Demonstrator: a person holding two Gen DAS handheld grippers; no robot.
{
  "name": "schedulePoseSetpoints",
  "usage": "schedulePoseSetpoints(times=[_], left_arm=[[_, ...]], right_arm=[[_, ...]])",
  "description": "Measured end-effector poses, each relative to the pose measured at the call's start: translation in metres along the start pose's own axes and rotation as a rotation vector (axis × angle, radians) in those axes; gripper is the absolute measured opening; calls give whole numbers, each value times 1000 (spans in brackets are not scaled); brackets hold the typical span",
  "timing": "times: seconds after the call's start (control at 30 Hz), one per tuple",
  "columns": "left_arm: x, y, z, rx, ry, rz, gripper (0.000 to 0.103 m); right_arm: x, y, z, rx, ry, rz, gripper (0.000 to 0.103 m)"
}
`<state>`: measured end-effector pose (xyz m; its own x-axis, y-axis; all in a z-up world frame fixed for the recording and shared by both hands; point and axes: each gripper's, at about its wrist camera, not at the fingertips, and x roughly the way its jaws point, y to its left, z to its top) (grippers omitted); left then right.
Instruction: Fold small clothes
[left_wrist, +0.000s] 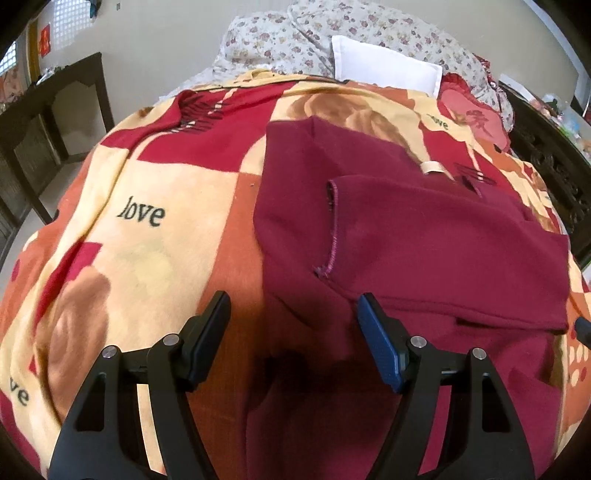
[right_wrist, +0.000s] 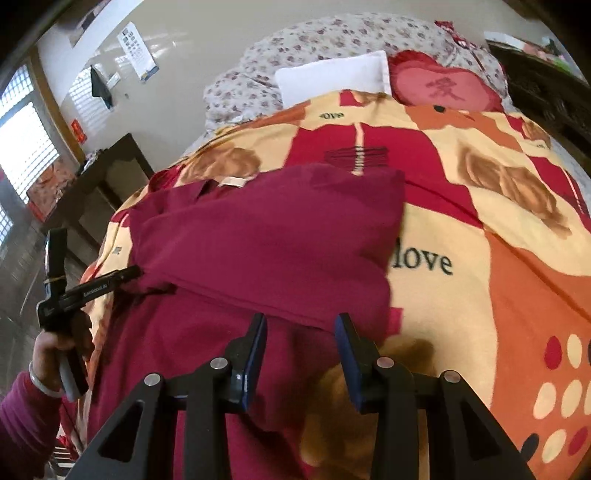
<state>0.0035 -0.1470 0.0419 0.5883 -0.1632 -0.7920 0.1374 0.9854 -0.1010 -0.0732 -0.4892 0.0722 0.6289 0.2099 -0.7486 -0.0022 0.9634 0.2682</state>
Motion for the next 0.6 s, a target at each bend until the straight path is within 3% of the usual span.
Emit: schedulePoseSetpoints(times=[0.27,0.37,0.6], left_arm=[[-40,-3,-18,42,-50,12,72],[-44,-1,-25,43,-39,9,72],[-48,7,-44,-5,-1,-3,72]], right_arm=[[14,12,2,22,24,-5,37],[19,11,4,23,3,-30,37],[35,-1,7,49,60,-66,37]])
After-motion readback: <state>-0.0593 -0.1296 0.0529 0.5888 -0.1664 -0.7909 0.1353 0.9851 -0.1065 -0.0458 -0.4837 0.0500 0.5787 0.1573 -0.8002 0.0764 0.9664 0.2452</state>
